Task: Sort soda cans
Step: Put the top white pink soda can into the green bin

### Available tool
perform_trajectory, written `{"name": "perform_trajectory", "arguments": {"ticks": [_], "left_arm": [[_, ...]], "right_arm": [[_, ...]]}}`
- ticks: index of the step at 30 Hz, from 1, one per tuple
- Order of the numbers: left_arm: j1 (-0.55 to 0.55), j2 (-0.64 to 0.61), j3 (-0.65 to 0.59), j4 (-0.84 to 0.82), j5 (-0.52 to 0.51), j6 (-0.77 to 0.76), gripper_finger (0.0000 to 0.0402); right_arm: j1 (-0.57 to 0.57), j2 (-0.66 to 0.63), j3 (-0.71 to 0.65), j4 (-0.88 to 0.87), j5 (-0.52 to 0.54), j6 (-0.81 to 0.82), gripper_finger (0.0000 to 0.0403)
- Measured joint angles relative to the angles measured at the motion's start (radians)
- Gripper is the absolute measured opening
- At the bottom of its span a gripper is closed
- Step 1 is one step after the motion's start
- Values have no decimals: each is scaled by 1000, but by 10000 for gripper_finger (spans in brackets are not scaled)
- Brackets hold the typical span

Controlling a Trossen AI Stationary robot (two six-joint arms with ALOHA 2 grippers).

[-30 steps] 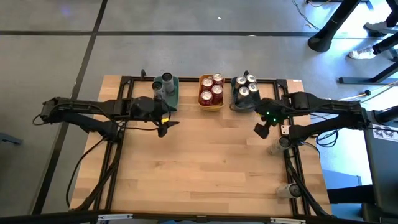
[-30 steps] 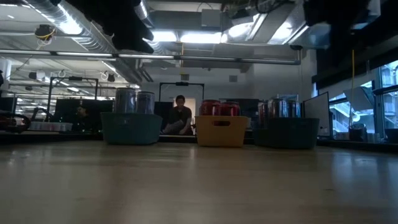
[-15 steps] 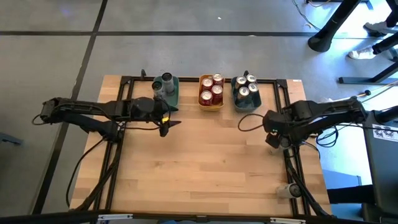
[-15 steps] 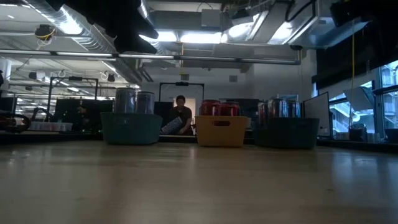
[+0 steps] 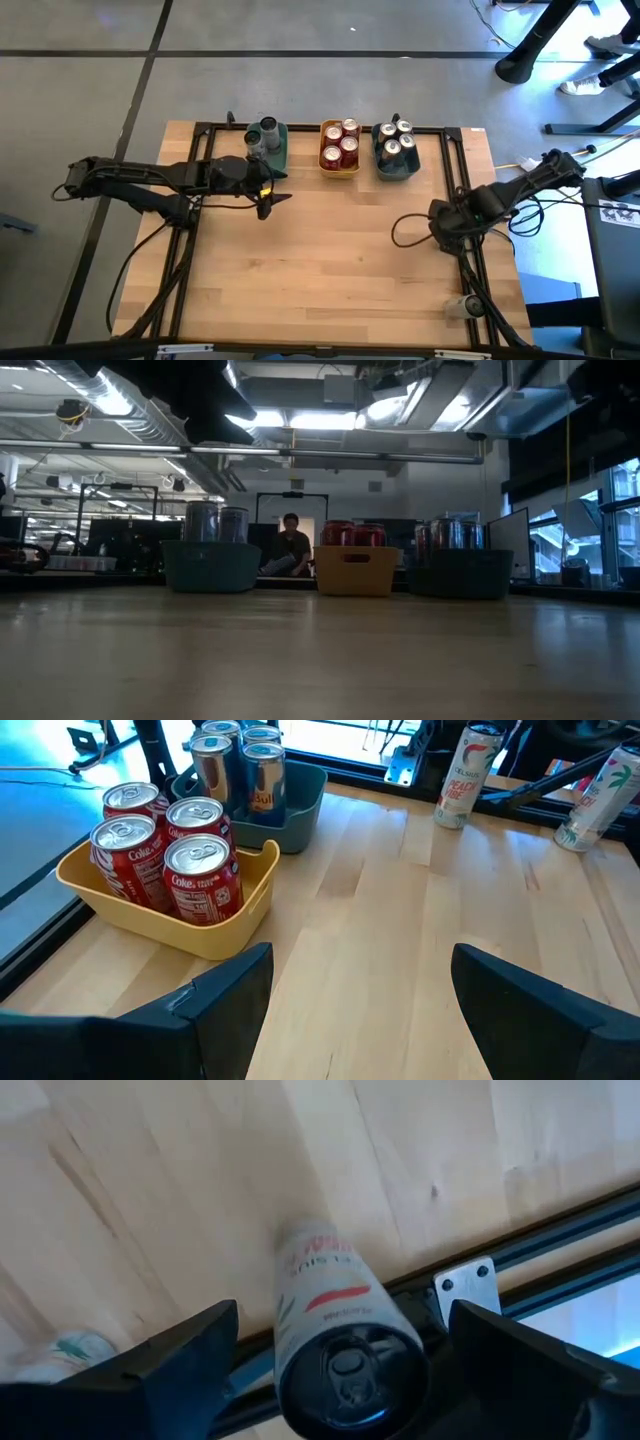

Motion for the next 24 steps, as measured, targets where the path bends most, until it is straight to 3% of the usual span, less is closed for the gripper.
{"name": "perform_trajectory", "arguments": {"ticks": [8,18,21,24], "left_arm": [[0,0,0,0,0,-1,295],[0,0,0,0,0,3,295],[0,0,0,0,0,4,295],[0,0,0,-1,0,5,295]], "right_arm": [[75,-1,-70,0,-8,55,360],[85,0,-109,1,-70,88,357],[85,0,-109,0,-78,111,333],[85,1,-108,1,-79,136,285]]}}
